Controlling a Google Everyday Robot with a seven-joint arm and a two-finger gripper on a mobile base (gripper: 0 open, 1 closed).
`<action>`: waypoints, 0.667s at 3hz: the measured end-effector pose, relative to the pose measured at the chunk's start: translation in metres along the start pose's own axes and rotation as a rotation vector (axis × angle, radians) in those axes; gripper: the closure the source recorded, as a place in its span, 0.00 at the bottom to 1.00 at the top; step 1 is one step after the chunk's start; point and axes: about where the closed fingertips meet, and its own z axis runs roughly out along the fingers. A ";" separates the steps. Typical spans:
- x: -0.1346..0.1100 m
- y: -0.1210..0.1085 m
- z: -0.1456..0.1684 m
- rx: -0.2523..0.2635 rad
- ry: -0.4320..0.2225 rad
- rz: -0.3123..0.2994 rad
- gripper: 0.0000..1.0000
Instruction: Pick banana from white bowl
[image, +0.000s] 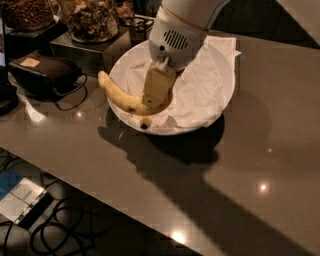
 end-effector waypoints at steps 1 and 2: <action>0.000 0.000 0.000 0.000 0.000 0.000 1.00; -0.010 0.000 0.001 0.028 -0.004 -0.002 1.00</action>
Offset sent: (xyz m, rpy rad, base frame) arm -0.0047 0.0104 0.0048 -0.0407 -0.0266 -0.0101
